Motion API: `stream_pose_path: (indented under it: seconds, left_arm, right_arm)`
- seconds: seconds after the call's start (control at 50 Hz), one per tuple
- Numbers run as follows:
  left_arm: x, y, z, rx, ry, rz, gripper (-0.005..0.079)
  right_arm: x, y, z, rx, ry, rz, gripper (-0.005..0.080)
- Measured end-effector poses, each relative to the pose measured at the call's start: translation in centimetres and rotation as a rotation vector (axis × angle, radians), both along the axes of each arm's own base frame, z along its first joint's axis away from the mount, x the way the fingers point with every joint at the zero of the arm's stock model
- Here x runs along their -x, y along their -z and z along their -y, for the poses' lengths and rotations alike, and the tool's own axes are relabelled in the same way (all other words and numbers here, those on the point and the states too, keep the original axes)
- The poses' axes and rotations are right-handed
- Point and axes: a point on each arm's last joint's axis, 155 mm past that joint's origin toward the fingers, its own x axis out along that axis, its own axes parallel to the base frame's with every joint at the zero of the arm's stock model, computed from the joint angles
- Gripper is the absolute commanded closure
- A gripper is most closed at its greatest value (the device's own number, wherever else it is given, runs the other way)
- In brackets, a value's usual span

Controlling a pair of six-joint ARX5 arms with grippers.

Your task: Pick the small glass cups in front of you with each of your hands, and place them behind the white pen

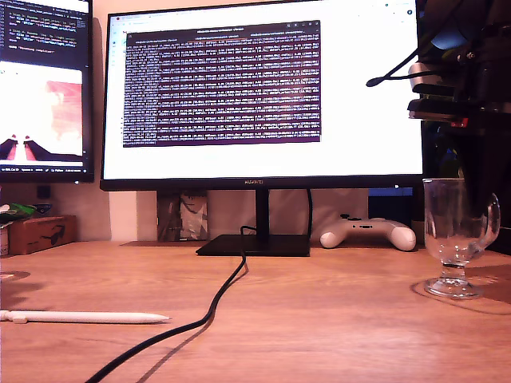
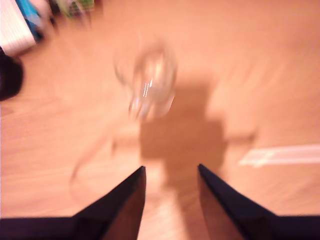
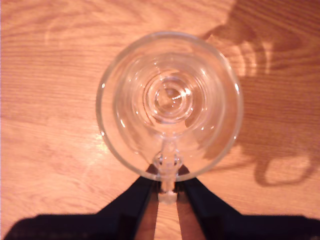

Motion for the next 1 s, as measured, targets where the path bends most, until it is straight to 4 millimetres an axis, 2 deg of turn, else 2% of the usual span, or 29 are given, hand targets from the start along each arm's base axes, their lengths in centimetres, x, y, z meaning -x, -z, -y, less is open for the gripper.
stream_pose_path:
  seconds: [0.12,0.24,0.44,0.62,0.82,0.86,1.0]
  left_arm:
    - [-0.7,2.0,-0.6,-0.065,0.067,-0.074,0.0446]
    - [-1.7,3.0,-1.5,-0.120,0.079,-0.100,0.0446]
    - [-4.1,4.8,-2.0,-0.143,0.098,-0.107,0.0448]
    - [-5.3,6.6,-2.6,-0.149,0.103,-0.137,0.0449]
    - [-6.8,7.5,-3.2,-0.155,0.098,-0.121,0.0454]
    - [-6.9,7.6,-3.1,-0.149,0.098,-0.116,0.0467]
    - [-7.2,7.6,-2.5,-0.114,0.114,-0.106,0.0596]
  right_arm:
    - [-0.2,0.0,0.0,-0.001,-0.003,0.007,0.0765]
    - [-0.2,-0.1,-0.1,-0.002,-0.003,0.009,0.0765]
    - [-0.5,-0.2,-0.2,-0.005,-0.003,0.022,0.0765]
    - [-0.6,-0.2,-0.2,-0.006,-0.003,0.024,0.0765]
    - [-0.6,-0.2,-0.2,-0.006,-0.004,0.024,0.0765]
    - [-0.6,-0.2,-0.2,-0.006,-0.004,0.025,0.0765]
    - [-0.7,-0.2,-0.2,-0.008,-0.003,0.030,0.0765]
